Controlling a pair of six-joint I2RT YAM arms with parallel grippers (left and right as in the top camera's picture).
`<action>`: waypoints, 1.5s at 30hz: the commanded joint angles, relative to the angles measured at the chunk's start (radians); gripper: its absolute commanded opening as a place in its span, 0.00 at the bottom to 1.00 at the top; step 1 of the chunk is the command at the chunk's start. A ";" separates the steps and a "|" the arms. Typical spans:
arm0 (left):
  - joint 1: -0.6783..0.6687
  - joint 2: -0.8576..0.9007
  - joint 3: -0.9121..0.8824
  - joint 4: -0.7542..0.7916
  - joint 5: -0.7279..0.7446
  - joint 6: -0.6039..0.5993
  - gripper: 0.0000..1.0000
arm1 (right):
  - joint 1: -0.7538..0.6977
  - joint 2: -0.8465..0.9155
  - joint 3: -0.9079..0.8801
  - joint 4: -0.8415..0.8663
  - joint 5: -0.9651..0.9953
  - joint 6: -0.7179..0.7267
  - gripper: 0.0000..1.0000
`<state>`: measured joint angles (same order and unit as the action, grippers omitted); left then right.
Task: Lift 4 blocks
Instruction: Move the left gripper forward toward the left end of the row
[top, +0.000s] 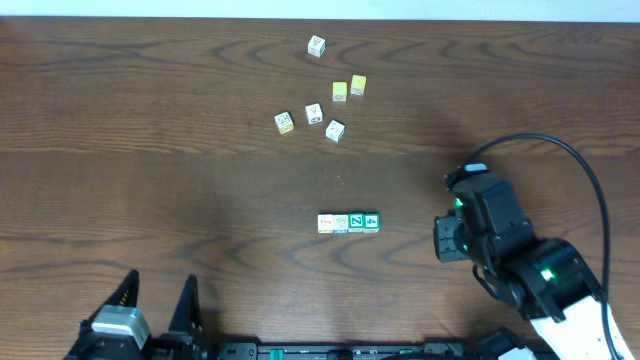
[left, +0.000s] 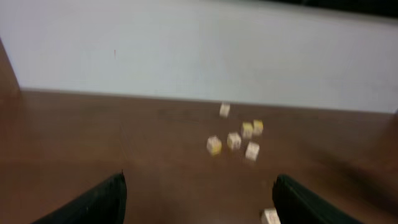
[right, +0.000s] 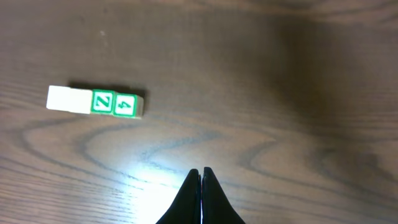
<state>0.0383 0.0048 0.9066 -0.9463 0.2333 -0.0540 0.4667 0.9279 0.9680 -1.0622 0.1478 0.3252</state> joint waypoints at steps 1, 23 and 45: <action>0.002 0.007 -0.014 -0.012 -0.002 -0.038 0.76 | -0.009 -0.043 0.018 -0.001 0.009 0.008 0.01; -0.205 0.668 -0.278 0.433 -0.243 -0.145 0.76 | -0.009 0.175 0.016 0.172 0.063 0.010 0.01; -0.766 0.833 -0.278 0.495 -0.783 -0.292 0.76 | -0.041 0.292 -0.106 0.323 0.008 0.025 0.01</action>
<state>-0.7238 0.8154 0.6281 -0.4622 -0.5613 -0.2722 0.4324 1.2236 0.8616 -0.7456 0.1650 0.3332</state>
